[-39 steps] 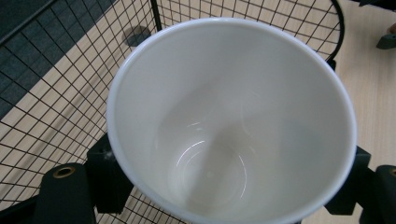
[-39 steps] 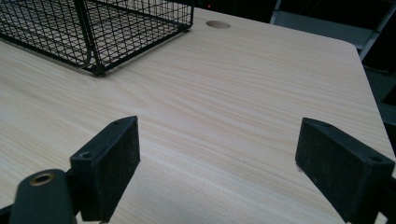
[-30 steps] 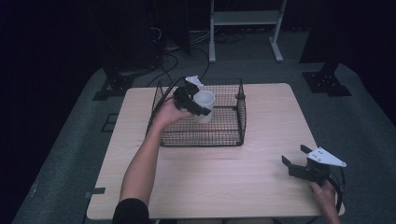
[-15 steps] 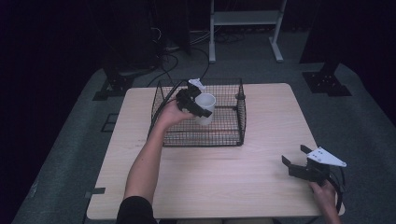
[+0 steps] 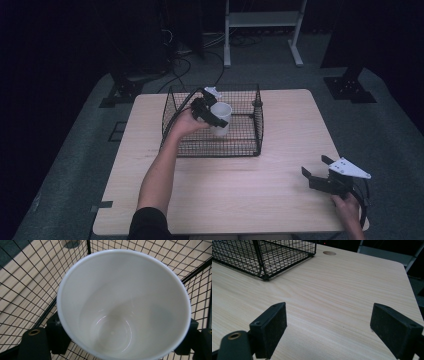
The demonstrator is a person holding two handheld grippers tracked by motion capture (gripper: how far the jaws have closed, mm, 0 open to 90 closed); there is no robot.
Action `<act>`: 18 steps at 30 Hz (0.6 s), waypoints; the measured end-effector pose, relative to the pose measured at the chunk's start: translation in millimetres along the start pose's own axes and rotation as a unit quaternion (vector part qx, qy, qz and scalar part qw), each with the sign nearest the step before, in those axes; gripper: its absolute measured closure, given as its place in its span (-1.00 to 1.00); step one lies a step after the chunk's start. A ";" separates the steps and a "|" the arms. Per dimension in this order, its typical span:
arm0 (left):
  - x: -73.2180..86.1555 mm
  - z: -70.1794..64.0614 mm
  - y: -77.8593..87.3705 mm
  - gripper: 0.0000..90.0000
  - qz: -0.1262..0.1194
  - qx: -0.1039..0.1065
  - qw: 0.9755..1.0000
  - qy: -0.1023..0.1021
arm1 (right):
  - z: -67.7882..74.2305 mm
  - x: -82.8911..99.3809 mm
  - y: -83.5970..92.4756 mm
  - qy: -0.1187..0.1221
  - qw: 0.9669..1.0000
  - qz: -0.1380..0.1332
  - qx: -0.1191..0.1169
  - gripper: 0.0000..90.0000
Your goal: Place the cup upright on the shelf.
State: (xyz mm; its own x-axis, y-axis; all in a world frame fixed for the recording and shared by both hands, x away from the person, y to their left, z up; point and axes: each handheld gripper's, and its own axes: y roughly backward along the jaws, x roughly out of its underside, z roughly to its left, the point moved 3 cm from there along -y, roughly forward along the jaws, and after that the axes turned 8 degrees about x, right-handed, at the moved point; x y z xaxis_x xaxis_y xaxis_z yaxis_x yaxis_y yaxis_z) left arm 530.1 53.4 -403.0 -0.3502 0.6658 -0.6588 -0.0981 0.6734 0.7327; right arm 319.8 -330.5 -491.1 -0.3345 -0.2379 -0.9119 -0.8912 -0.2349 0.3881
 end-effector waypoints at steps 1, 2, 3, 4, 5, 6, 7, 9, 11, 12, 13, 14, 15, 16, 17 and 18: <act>0.5 0.9 -1.6 -0.53 0.001 0.002 1.000 0.001 | 0.0 0.0 0.0 0.000 1.000 0.000 0.000 -0.71; 1.1 1.6 -3.0 -0.53 0.003 0.003 1.000 0.002 | 0.1 0.0 0.0 0.000 1.000 0.000 0.000 -0.71; 1.6 2.1 -4.5 -0.53 0.003 0.003 1.000 0.004 | 0.1 0.0 0.0 0.000 1.000 0.000 0.001 -0.71; 2.2 2.8 -5.9 -0.53 0.003 0.006 1.000 0.005 | 0.1 0.0 0.0 0.000 1.000 0.000 0.001 -0.71; 2.7 3.2 -7.2 -0.53 0.006 0.006 1.000 0.005 | 0.1 0.0 0.0 0.000 1.000 0.000 0.001 -0.71; 3.1 3.3 -8.7 -0.53 0.008 0.006 1.000 0.005 | 0.0 0.0 0.0 0.000 1.000 0.000 0.001 -0.71; 3.2 3.3 -9.4 -0.53 0.008 0.006 1.000 0.005 | 0.1 0.0 0.0 0.000 1.000 0.000 0.001 -0.71; 3.1 3.5 -10.4 -0.53 0.007 0.007 1.000 0.005 | 0.2 0.0 0.0 0.001 1.000 -0.001 0.001 -0.71; 3.2 3.5 -11.6 -0.53 0.009 0.006 1.000 0.002 | 0.3 0.1 0.0 0.001 1.000 0.000 0.001 -0.71; 3.3 3.7 -11.8 -0.53 0.011 0.005 1.000 0.002 | 0.4 0.1 0.1 0.001 1.000 0.000 0.001 -0.71; 3.6 4.2 -12.5 -0.53 0.010 0.007 1.000 0.003 | 0.4 0.1 0.1 0.001 1.000 0.000 0.000 -0.71; 4.1 4.7 -13.0 -0.53 0.011 0.007 1.000 0.003 | 0.4 0.1 0.1 0.001 1.000 0.000 0.001 -0.71; 4.4 5.2 -13.5 -0.53 0.012 0.007 1.000 0.006 | 0.4 0.1 0.2 0.001 1.000 0.000 0.001 -0.71; 4.9 5.7 -13.9 -0.53 0.014 0.008 1.000 0.006 | 0.5 0.1 0.2 0.001 1.000 0.000 0.001 -0.71; 5.8 6.2 -15.0 -0.53 0.014 0.009 1.000 0.009 | 0.5 0.1 0.2 0.002 1.000 0.000 0.001 -0.71; 6.6 7.1 -15.9 -0.54 0.014 0.009 1.000 0.012 | 0.6 0.1 0.1 0.002 1.000 0.000 0.000 -0.71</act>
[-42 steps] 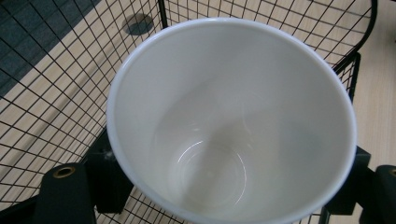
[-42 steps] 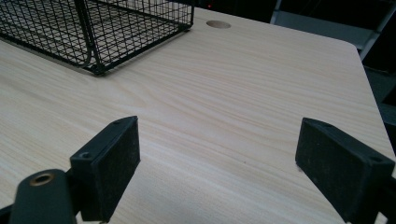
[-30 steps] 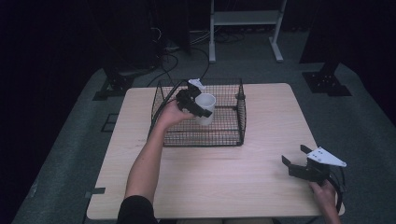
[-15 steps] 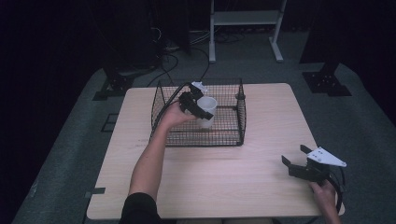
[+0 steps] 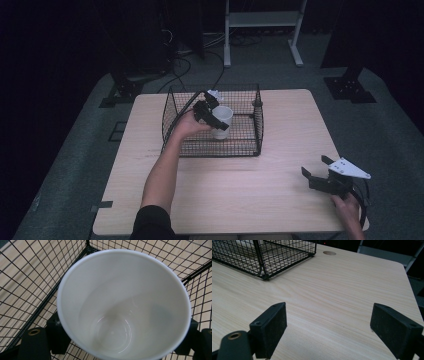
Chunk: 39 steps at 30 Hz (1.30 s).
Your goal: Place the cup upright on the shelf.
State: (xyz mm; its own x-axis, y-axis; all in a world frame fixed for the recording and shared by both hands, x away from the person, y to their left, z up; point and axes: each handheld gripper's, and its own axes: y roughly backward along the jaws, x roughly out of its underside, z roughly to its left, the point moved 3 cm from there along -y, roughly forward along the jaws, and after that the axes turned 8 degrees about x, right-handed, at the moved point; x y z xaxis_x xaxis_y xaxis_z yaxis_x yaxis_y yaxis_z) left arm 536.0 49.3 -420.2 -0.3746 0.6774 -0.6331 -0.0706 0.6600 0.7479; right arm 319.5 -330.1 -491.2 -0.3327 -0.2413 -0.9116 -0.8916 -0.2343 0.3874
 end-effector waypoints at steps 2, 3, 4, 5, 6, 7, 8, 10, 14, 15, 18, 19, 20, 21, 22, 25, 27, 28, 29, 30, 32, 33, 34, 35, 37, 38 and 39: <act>1.5 1.5 -1.0 -0.54 0.001 -0.003 1.000 0.003 | -0.1 0.0 0.0 0.000 1.000 0.000 0.000 -0.71; 2.4 2.4 -1.8 -0.53 0.002 -0.002 1.000 0.004 | -0.1 0.0 0.0 0.000 1.000 0.000 0.000 -0.71; 3.5 3.2 -3.4 -0.53 0.006 -0.002 1.000 0.006 | 0.0 0.0 0.0 0.000 1.000 0.000 0.000 -0.71; 4.0 3.4 -4.3 -0.53 0.007 0.000 1.000 0.008 | 0.0 0.0 -0.1 0.000 1.000 0.000 0.000 -0.71; 4.5 3.6 -5.1 -0.54 0.009 0.002 1.000 0.009 | 0.0 0.0 0.0 0.000 1.000 0.000 0.000 -0.71; 5.3 3.6 -6.2 -0.54 0.009 0.008 1.000 0.012 | 0.0 0.0 0.0 0.000 1.000 0.000 0.000 -0.71; 5.8 3.4 -6.9 -0.54 0.006 0.014 1.000 0.012 | -0.1 0.0 0.0 0.000 1.000 0.000 0.000 -0.71; 6.3 3.2 -8.0 -0.54 0.009 0.012 1.000 0.010 | -0.1 0.0 0.1 0.000 1.000 0.000 0.000 -0.71; 6.9 2.4 -9.8 -0.54 0.013 0.018 1.000 0.008 | 0.0 0.0 0.1 0.000 1.000 0.000 0.000 -0.71; 7.0 2.5 -10.0 -0.54 0.012 0.020 1.000 0.010 | -0.1 0.0 0.1 0.000 1.000 0.000 0.000 -0.71; 7.5 3.0 -10.0 -0.54 0.013 0.020 1.000 0.010 | -0.2 0.0 0.1 -0.001 1.000 0.000 0.000 -0.71; 7.8 3.2 -9.8 -0.54 0.013 0.020 1.000 0.011 | -0.2 0.0 0.1 -0.001 1.000 0.000 0.000 -0.71; 8.4 3.0 -9.7 -0.54 0.015 0.017 1.000 0.010 | -0.2 0.0 0.1 -0.001 1.000 0.000 0.000 -0.71; 8.6 2.8 -9.6 -0.54 0.015 0.016 1.000 0.010 | -0.2 0.0 0.1 -0.001 1.000 0.000 0.000 -0.71; 9.0 2.2 -9.4 -0.54 0.017 0.015 1.000 0.008 | -0.1 0.0 0.2 0.000 1.000 0.000 0.000 -0.71; 10.8 0.3 -9.4 -0.55 0.026 0.015 1.000 0.004 | 0.0 0.0 0.1 0.000 1.000 -0.001 -0.001 -0.71; 13.7 -1.0 -10.2 -0.56 0.029 0.011 1.000 0.001 | 0.0 0.0 0.1 0.000 1.000 -0.001 -0.001 -0.71; 14.6 -1.0 -10.6 -0.56 0.029 0.012 1.000 0.003 | 0.0 0.0 0.1 0.000 1.000 -0.001 -0.001 -0.71; 15.3 -0.7 -10.7 -0.57 0.028 0.014 0.999 0.006 | 0.0 0.0 0.1 0.000 1.000 0.000 -0.001 -0.71; 16.3 -0.4 -10.9 -0.58 0.026 0.016 0.999 0.009 | -0.1 0.0 0.1 0.000 1.000 0.000 0.000 -0.71; 16.9 -0.9 -10.3 -0.58 0.027 0.014 1.000 0.006 | -0.1 0.0 0.1 -0.001 1.000 0.000 0.000 -0.71; 16.7 -1.1 -9.6 -0.58 0.027 0.011 1.000 0.006 | -0.1 0.0 0.1 -0.001 1.000 0.000 0.000 -0.71; 16.5 -1.2 -8.6 -0.58 0.026 0.010 1.000 0.004 | 0.0 0.0 0.0 -0.001 1.000 0.000 0.000 -0.71; 16.2 -1.3 -7.6 -0.61 0.025 0.006 1.000 0.003 | 0.1 0.0 0.0 0.000 1.000 0.000 0.000 -0.71; 15.6 -1.2 -5.8 -0.63 0.025 0.005 1.000 0.002 | 0.0 0.0 0.0 -0.001 1.000 0.000 0.001 -0.71; 15.4 -1.2 -5.1 -0.66 0.026 0.003 1.000 0.001 | 0.0 0.0 0.0 -0.001 1.000 0.000 0.000 -0.71; 15.0 -1.4 -4.3 -0.68 0.025 0.003 1.000 0.001 | 0.0 0.0 0.0 -0.001 1.000 0.000 0.000 -0.71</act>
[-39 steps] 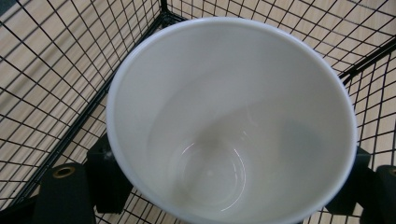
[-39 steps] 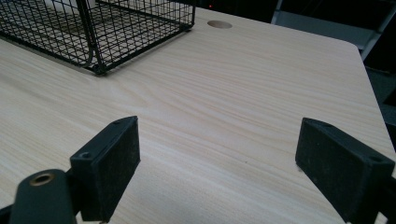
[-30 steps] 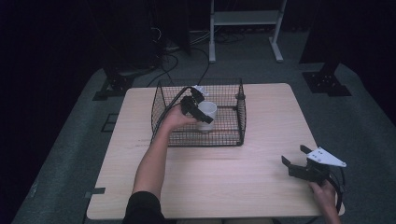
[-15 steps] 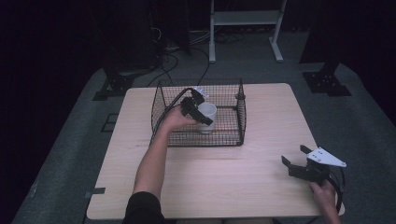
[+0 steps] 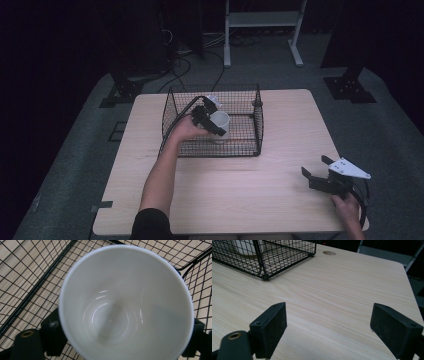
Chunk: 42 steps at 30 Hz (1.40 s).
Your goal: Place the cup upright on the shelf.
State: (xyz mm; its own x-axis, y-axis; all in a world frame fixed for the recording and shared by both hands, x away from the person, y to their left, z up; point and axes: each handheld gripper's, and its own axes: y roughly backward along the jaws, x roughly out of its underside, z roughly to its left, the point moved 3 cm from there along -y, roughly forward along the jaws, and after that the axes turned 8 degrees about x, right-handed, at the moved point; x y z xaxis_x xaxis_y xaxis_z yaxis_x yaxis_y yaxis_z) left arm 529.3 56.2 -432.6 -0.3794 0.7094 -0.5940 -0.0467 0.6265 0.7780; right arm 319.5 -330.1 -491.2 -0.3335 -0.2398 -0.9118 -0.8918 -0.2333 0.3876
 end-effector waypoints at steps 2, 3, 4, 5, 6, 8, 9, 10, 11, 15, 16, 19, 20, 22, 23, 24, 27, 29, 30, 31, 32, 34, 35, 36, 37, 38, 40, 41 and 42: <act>-1.1 -0.9 2.0 -0.71 -0.005 -0.003 1.000 0.001 | 0.0 0.0 0.0 0.000 1.000 0.000 0.000 -0.71; -1.6 -1.0 2.8 -0.76 -0.005 -0.006 1.000 0.002 | -0.1 0.0 0.0 0.000 1.000 0.000 0.000 -0.71; -1.8 -1.1 3.5 -0.79 -0.005 -0.005 1.000 0.002 | -0.2 0.0 0.0 -0.001 1.000 0.000 0.000 -0.71; -2.4 -1.5 4.9 -0.80 -0.007 -0.005 1.000 0.000 | -0.3 0.0 0.0 -0.001 1.000 0.000 0.000 -0.71; -2.9 -1.8 6.2 -0.80 -0.009 -0.008 1.000 0.000 | -0.3 0.0 0.0 -0.001 1.000 0.000 0.000 -0.71; -3.8 -2.3 8.3 -0.82 -0.012 -0.007 1.000 0.000 | -0.2 0.0 0.0 -0.001 1.000 -0.001 0.001 -0.71; -4.6 -2.7 10.2 -0.82 -0.012 -0.011 1.000 -0.003 | -0.2 0.0 0.0 -0.001 1.000 0.000 0.001 -0.71; -5.2 -3.2 11.2 -0.83 -0.014 -0.012 1.000 -0.004 | -0.1 0.0 -0.1 -0.001 1.000 0.000 0.000 -0.71; -5.8 -3.9 12.6 -0.84 -0.016 -0.011 1.000 -0.005 | -0.1 0.0 -0.1 -0.001 1.000 0.000 0.000 -0.71; -8.4 -5.8 17.0 -0.85 -0.017 -0.014 1.000 -0.010 | -0.2 0.0 -0.2 -0.001 1.000 0.000 0.001 -0.71; -9.1 -6.6 18.5 -0.85 -0.020 -0.016 1.000 -0.011 | -0.3 0.0 -0.1 -0.001 1.000 0.001 0.000 -0.71; -9.5 -7.4 21.1 -0.85 -0.023 -0.019 0.999 -0.013 | -0.3 0.0 -0.1 -0.001 1.000 0.001 0.001 -0.71; -9.3 -7.3 22.5 -0.85 -0.022 -0.023 0.999 -0.013 | -0.3 0.0 -0.2 -0.001 1.000 0.001 0.001 -0.71; -8.8 -7.7 24.2 -0.85 -0.025 -0.016 0.999 -0.011 | -0.3 0.0 -0.2 -0.001 1.000 0.001 0.001 -0.71; -8.7 -8.2 25.2 -0.85 -0.024 -0.018 0.999 -0.012 | -0.3 0.0 -0.2 -0.001 1.000 0.001 0.001 -0.71; -8.6 -8.8 25.8 -0.85 -0.025 -0.017 0.999 -0.013 | -0.3 0.0 -0.2 -0.001 1.000 0.001 0.001 -0.71; -9.5 -11.3 28.9 -0.85 -0.031 -0.019 0.999 -0.016 | -0.4 0.0 -0.2 -0.001 1.000 0.001 0.001 -0.71; -10.3 -12.5 31.4 -0.85 -0.034 -0.021 0.999 -0.019 | -0.3 -0.1 -0.4 -0.001 1.000 0.001 0.001 -0.71; -10.6 -13.4 33.0 -0.85 -0.037 -0.020 0.999 -0.019 | -0.3 -0.1 -0.3 0.000 1.000 0.001 0.001 -0.71; -10.8 -14.1 33.6 -0.85 -0.038 -0.020 0.999 -0.020 | -0.2 -0.1 -0.4 0.000 1.000 0.001 0.002 -0.71; -10.7 -15.2 35.3 -0.85 -0.036 -0.023 0.999 -0.023 | -0.2 -0.1 -0.4 0.000 1.000 0.001 0.002 -0.71; -10.8 -17.7 37.6 -0.85 -0.039 -0.024 0.999 -0.025 | -0.2 -0.1 -0.4 0.000 1.000 0.001 0.001 -0.71; -10.8 -19.0 39.4 -0.85 -0.042 -0.025 0.998 -0.026 | -0.2 -0.1 -0.4 0.000 1.000 0.001 0.002 -0.71; -10.9 -19.9 40.9 -0.85 -0.046 -0.026 0.998 -0.028 | -0.2 -0.1 -0.4 0.000 1.000 0.002 0.002 -0.71; -10.7 -20.9 42.7 -0.85 -0.050 -0.028 0.998 -0.030 | -0.2 -0.1 -0.4 0.000 1.000 0.002 0.002 -0.71; -10.4 -22.5 44.7 -0.85 -0.053 -0.026 0.998 -0.030 | -0.2 -0.1 -0.4 0.000 1.000 0.002 0.002 -0.71; -9.7 -24.4 46.7 -0.85 -0.058 -0.027 0.997 -0.033 | -0.1 -0.1 -0.5 0.000 1.000 0.002 0.002 -0.71; -9.3 -25.8 48.1 -0.85 -0.059 -0.028 0.997 -0.033 | -0.2 -0.1 -0.5 0.000 1.000 0.002 0.002 -0.71; -8.7 -27.4 49.2 -0.85 -0.060 -0.029 0.997 -0.034 | -0.2 -0.1 -0.5 0.000 1.000 0.002 0.002 -0.71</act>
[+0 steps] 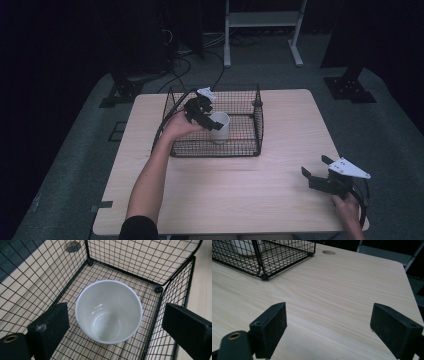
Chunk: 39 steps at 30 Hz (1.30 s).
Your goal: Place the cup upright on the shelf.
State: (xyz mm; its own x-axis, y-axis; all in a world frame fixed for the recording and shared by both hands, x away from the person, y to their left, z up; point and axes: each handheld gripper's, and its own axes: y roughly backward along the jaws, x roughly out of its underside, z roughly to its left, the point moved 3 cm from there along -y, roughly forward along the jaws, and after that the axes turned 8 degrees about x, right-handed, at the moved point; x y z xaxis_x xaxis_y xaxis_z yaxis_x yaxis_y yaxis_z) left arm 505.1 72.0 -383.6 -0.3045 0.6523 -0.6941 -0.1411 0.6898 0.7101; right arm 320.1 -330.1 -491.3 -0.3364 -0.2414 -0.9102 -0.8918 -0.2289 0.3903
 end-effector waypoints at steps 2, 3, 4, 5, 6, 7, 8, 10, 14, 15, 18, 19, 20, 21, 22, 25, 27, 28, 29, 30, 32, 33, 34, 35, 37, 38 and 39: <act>0.9 -3.2 3.3 -0.85 -0.003 -0.006 1.000 -0.006 | 0.1 0.0 0.0 0.000 1.000 0.000 0.000 -0.71; 1.1 -4.2 4.6 -0.85 -0.005 -0.005 1.000 -0.006 | 0.1 0.0 0.0 0.000 1.000 0.000 0.000 -0.71; 1.8 -5.9 6.5 -0.85 -0.007 -0.004 1.000 -0.007 | 0.1 0.0 0.0 0.000 1.000 0.001 0.001 -0.71; 2.3 -7.1 7.7 -0.85 -0.005 -0.006 1.000 -0.007 | 0.1 0.0 -0.1 0.000 1.000 0.001 0.000 -0.71; 2.7 -8.3 8.9 -0.85 -0.004 -0.007 1.000 -0.005 | 0.2 0.0 -0.1 0.000 1.000 0.001 0.001 -0.71; 3.0 -9.3 10.2 -0.85 -0.005 -0.007 1.000 -0.008 | 0.1 0.0 -0.1 0.000 1.000 0.001 0.001 -0.71; 3.5 -10.8 11.6 -0.85 -0.008 -0.010 1.000 -0.008 | 0.1 0.0 -0.1 0.000 1.000 0.001 0.001 -0.71; 4.6 -13.3 15.5 -0.85 -0.014 -0.011 1.000 -0.010 | 0.1 0.0 -0.1 0.000 1.000 0.001 0.001 -0.71; 8.4 -19.9 22.3 -0.85 -0.026 -0.014 0.999 -0.013 | 0.3 0.0 -0.1 0.000 1.000 0.001 0.001 -0.71; 8.9 -20.8 23.1 -0.85 -0.024 -0.015 1.000 -0.013 | 0.3 0.0 -0.2 0.001 1.000 0.001 0.001 -0.71; 10.1 -25.8 27.1 -0.85 -0.028 -0.015 0.999 -0.018 | 0.4 0.0 -0.2 0.001 1.000 0.001 0.001 -0.71; 10.7 -28.1 28.3 -0.85 -0.032 -0.012 0.999 -0.016 | 0.4 0.0 -0.2 0.001 1.000 0.002 0.001 -0.71; 11.3 -29.9 29.1 -0.85 -0.031 -0.012 0.999 -0.018 | 0.5 0.0 -0.2 0.001 1.000 0.001 0.001 -0.71; 11.9 -32.0 30.0 -0.85 -0.033 -0.015 0.999 -0.021 | 0.4 0.0 -0.2 0.001 1.000 0.002 0.001 -0.71; 12.7 -33.7 31.2 -0.85 -0.036 -0.015 0.999 -0.023 | 0.5 0.0 -0.2 0.001 1.000 0.002 0.001 -0.71; 15.6 -39.2 34.3 -0.85 -0.042 -0.017 0.999 -0.025 | 0.5 0.0 -0.2 0.001 1.000 0.002 0.002 -0.71; 17.6 -42.3 36.3 -0.85 -0.041 -0.018 0.999 -0.027 | 0.5 0.0 -0.2 0.001 1.000 0.003 0.002 -0.71; 18.6 -44.3 37.1 -0.85 -0.044 -0.020 0.999 -0.026 | 0.6 0.0 -0.3 0.001 1.000 0.003 0.002 -0.71; 19.6 -46.1 38.1 -0.85 -0.045 -0.019 0.998 -0.027 | 0.6 0.0 -0.3 0.001 1.000 0.003 0.002 -0.71; 20.6 -47.8 39.4 -0.85 -0.046 -0.020 0.998 -0.028 | 0.5 0.0 -0.3 0.001 1.000 0.002 0.002 -0.71; 22.5 -51.1 42.5 -0.85 -0.049 -0.023 0.998 -0.029 | 0.6 0.0 -0.2 0.001 1.000 0.003 0.002 -0.71; 23.4 -52.8 43.7 -0.85 -0.051 -0.023 0.998 -0.030 | 0.7 0.0 -0.3 0.001 1.000 0.003 0.002 -0.71; 24.5 -54.8 44.7 -0.85 -0.054 -0.025 0.998 -0.030 | 0.6 0.0 -0.2 0.001 1.000 0.002 0.002 -0.71; 25.4 -56.3 45.4 -0.85 -0.054 -0.027 0.998 -0.030 | 0.5 -0.1 -0.2 0.002 1.000 0.002 0.002 -0.71; 28.0 -60.5 47.3 -0.85 -0.060 -0.026 0.997 -0.032 | 0.6 -0.1 -0.3 0.002 1.000 0.002 0.002 -0.71; 29.8 -63.4 48.3 -0.85 -0.062 -0.028 0.997 -0.034 | 0.6 -0.1 -0.3 0.003 1.000 0.002 0.002 -0.71; 31.2 -65.6 49.0 -0.85 -0.065 -0.029 0.997 -0.035 | 0.5 -0.1 -0.3 0.002 1.000 0.002 0.002 -0.71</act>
State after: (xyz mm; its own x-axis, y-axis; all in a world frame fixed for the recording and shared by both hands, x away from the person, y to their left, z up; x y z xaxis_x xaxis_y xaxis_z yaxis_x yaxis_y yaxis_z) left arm 426.8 105.5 -362.7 -0.2145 0.5807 -0.7853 -0.2299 0.7514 0.6185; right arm 320.2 -329.6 -491.4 -0.3385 -0.2467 -0.9080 -0.8916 -0.2242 0.3934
